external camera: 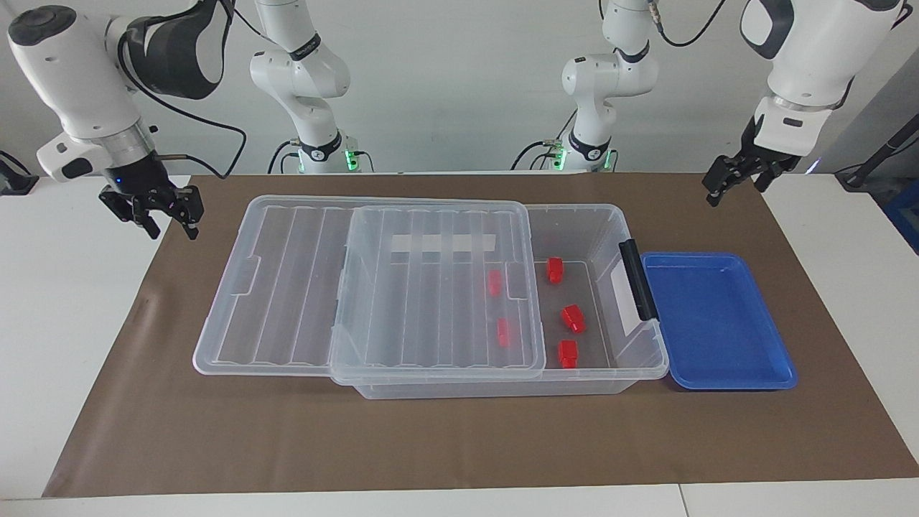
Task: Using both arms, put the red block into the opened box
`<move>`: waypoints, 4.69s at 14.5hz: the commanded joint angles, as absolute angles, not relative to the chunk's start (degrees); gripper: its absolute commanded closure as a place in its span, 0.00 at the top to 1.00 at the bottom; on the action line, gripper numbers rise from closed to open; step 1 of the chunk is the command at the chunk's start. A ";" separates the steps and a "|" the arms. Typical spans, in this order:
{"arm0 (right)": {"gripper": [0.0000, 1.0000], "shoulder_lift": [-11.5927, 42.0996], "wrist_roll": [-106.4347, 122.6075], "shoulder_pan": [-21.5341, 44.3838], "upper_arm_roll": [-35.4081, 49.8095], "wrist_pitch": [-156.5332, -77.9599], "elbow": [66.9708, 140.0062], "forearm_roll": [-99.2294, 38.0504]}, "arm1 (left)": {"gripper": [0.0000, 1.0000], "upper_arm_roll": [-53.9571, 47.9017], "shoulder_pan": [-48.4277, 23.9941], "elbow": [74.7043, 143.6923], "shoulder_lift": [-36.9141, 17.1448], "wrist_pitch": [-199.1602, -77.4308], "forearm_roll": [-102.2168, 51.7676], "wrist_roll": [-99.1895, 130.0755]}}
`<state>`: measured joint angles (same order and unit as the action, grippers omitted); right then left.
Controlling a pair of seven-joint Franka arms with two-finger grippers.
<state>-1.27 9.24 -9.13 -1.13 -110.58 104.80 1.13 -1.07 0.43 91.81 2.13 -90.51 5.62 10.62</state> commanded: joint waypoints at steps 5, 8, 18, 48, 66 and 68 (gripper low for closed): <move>0.00 6.67 11.34 -9.58 -0.62 -121.62 105.47 1.58 | 1.00 -1.49 0.88 92.29 3.69 -85.97 4.83 9.49; 0.00 7.91 10.90 -8.88 -0.53 -122.44 105.56 0.44 | 1.00 -2.02 0.53 92.20 3.52 -84.29 4.05 9.49; 0.00 8.00 10.37 -4.40 -0.44 -122.52 106.17 -2.02 | 1.00 -0.18 0.00 92.37 2.81 -79.98 0.52 9.32; 0.00 9.84 -1.93 9.76 -0.44 -127.00 105.91 -8.00 | 1.00 -0.26 0.00 94.04 4.92 -83.41 2.11 9.67; 0.00 9.84 -1.14 10.11 -0.35 -126.91 106.08 -8.53 | 1.00 -0.35 -0.26 94.04 4.92 -83.67 -0.26 9.23; 0.00 9.84 -1.06 10.11 -0.35 -126.83 106.08 -8.61 | 1.00 -0.35 -0.44 94.04 4.92 -83.67 -0.26 9.23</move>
<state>9.54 -1.37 10.12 -0.66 -125.53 105.43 -6.74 -0.84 0.22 92.03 3.27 -82.29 0.42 9.84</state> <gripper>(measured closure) 0.991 0.000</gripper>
